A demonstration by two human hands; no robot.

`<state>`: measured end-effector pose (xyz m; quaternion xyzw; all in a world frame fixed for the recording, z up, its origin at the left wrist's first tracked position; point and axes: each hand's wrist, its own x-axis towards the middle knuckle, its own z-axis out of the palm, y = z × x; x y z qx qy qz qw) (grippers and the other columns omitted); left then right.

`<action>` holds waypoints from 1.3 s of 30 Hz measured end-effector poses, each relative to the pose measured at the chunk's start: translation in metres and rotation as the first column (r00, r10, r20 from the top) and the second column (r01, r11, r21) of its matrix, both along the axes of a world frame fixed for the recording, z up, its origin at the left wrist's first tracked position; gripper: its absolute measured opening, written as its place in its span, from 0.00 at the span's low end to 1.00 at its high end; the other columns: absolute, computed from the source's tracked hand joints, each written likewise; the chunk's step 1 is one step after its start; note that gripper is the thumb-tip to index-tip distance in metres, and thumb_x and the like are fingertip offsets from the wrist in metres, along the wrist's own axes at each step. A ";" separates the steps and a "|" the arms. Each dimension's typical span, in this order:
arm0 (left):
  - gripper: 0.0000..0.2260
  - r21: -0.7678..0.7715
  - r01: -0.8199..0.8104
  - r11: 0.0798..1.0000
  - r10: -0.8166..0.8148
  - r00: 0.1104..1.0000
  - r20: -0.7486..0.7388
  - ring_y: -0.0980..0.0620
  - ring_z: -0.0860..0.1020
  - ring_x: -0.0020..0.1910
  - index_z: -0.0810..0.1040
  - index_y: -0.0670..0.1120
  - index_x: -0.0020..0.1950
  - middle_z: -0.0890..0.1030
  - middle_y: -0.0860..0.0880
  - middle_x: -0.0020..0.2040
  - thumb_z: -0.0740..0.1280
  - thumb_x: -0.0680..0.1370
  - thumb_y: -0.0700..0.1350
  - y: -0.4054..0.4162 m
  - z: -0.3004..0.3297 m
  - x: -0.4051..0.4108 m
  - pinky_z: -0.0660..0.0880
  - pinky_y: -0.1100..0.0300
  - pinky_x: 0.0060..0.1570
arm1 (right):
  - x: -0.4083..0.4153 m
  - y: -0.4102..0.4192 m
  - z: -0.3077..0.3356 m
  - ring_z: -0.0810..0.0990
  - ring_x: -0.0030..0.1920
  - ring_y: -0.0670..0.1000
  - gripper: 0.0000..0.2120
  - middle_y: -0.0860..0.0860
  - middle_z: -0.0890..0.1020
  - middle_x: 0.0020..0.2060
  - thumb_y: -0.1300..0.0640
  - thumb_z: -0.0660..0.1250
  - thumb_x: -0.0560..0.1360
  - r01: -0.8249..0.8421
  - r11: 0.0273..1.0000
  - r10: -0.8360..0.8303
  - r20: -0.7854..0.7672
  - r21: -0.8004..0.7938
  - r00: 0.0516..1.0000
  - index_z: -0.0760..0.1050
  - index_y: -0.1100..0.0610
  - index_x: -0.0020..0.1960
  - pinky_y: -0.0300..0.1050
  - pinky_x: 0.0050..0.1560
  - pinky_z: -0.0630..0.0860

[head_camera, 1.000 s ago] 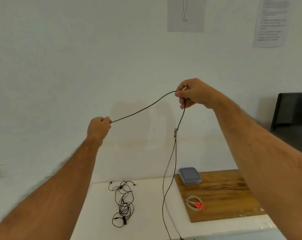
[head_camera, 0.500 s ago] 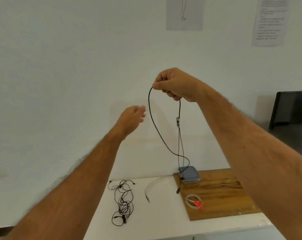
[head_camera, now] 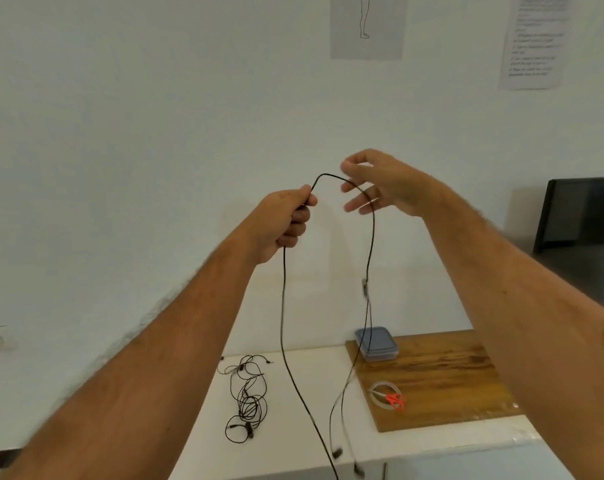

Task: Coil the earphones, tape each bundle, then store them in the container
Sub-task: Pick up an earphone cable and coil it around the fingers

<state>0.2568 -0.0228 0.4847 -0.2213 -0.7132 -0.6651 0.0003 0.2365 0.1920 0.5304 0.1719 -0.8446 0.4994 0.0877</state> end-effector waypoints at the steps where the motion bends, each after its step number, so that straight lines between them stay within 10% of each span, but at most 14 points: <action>1: 0.14 -0.042 0.003 0.999 -0.004 1.000 -0.020 0.56 0.55 0.25 0.72 0.48 0.42 0.61 0.54 0.29 0.57 0.83 0.53 0.005 0.004 0.004 0.53 0.65 0.22 | 0.002 -0.006 -0.005 0.85 0.50 0.53 0.22 0.53 0.80 0.57 0.39 0.66 0.75 -0.049 0.997 0.048 0.022 0.056 0.999 0.69 0.50 0.63 0.54 0.55 0.79; 4: 0.15 -0.194 -0.017 0.981 -0.002 0.995 -0.096 0.55 0.55 0.26 0.71 0.48 0.39 0.62 0.54 0.29 0.58 0.83 0.53 0.017 0.010 0.012 0.53 0.63 0.24 | 0.011 -0.023 -0.013 0.79 0.60 0.48 0.27 0.48 0.79 0.60 0.36 0.65 0.71 -0.207 0.962 0.206 0.023 0.177 0.978 0.70 0.48 0.65 0.51 0.60 0.74; 9: 0.20 -0.235 -0.018 0.972 -0.002 0.996 -0.084 0.55 0.56 0.26 0.72 0.48 0.35 0.63 0.55 0.27 0.56 0.83 0.55 0.011 0.006 0.011 0.54 0.64 0.24 | 0.017 -0.025 -0.011 0.75 0.31 0.50 0.16 0.52 0.80 0.36 0.53 0.73 0.74 -0.305 0.934 0.300 0.055 0.185 0.952 0.76 0.56 0.60 0.47 0.38 0.79; 14: 0.18 -0.267 -0.027 0.963 0.030 1.000 0.005 0.56 0.57 0.27 0.77 0.45 0.47 0.63 0.54 0.28 0.57 0.83 0.57 -0.006 -0.003 0.007 0.55 0.64 0.25 | 0.014 -0.016 -0.010 0.66 0.26 0.46 0.04 0.47 0.72 0.26 0.59 0.71 0.75 -0.165 0.968 0.189 -0.117 0.189 0.975 0.80 0.60 0.45 0.41 0.28 0.67; 21: 0.16 -0.194 -0.016 0.981 0.023 0.999 0.032 0.57 0.58 0.25 0.75 0.46 0.45 0.62 0.54 0.30 0.56 0.84 0.54 -0.022 -0.009 0.004 0.55 0.65 0.23 | 0.007 0.005 -0.019 0.79 0.29 0.53 0.06 0.56 0.80 0.36 0.56 0.60 0.82 -0.082 0.934 0.059 -0.076 -0.348 0.995 0.70 0.57 0.48 0.52 0.40 0.80; 26: 0.17 -0.249 0.016 0.968 -0.024 0.999 -0.030 0.57 0.57 0.25 0.75 0.47 0.42 0.62 0.55 0.28 0.55 0.84 0.53 0.002 -0.001 0.010 0.53 0.65 0.24 | 0.016 -0.017 -0.031 0.72 0.28 0.52 0.20 0.56 0.78 0.39 0.46 0.63 0.79 -0.288 0.954 0.297 0.119 -0.087 0.948 0.68 0.58 0.65 0.47 0.35 0.77; 30: 0.20 -0.252 0.036 0.967 -0.032 0.999 0.018 0.56 0.56 0.26 0.74 0.47 0.42 0.62 0.54 0.28 0.54 0.83 0.58 0.008 -0.005 0.009 0.52 0.63 0.26 | 0.014 -0.020 -0.027 0.61 0.27 0.48 0.09 0.48 0.69 0.26 0.60 0.71 0.75 -0.320 0.946 0.320 0.018 0.051 0.947 0.79 0.60 0.54 0.41 0.28 0.62; 36: 0.18 -0.148 0.053 0.988 -0.030 0.988 0.150 0.58 0.57 0.24 0.75 0.46 0.45 0.61 0.54 0.29 0.53 0.84 0.56 -0.009 -0.022 -0.001 0.52 0.66 0.23 | -0.005 0.003 -0.030 0.69 0.23 0.45 0.06 0.49 0.73 0.28 0.61 0.67 0.76 0.117 0.954 -0.189 -0.250 -0.278 0.950 0.75 0.56 0.41 0.43 0.30 0.73; 39: 0.18 -0.115 0.091 0.989 -0.069 0.981 0.179 0.58 0.56 0.24 0.74 0.47 0.43 0.61 0.54 0.28 0.54 0.84 0.55 -0.006 -0.024 -0.001 0.51 0.66 0.22 | -0.003 0.001 -0.041 0.76 0.26 0.50 0.07 0.55 0.78 0.38 0.53 0.63 0.81 0.015 0.949 -0.031 -0.045 -0.316 0.999 0.72 0.57 0.50 0.49 0.35 0.79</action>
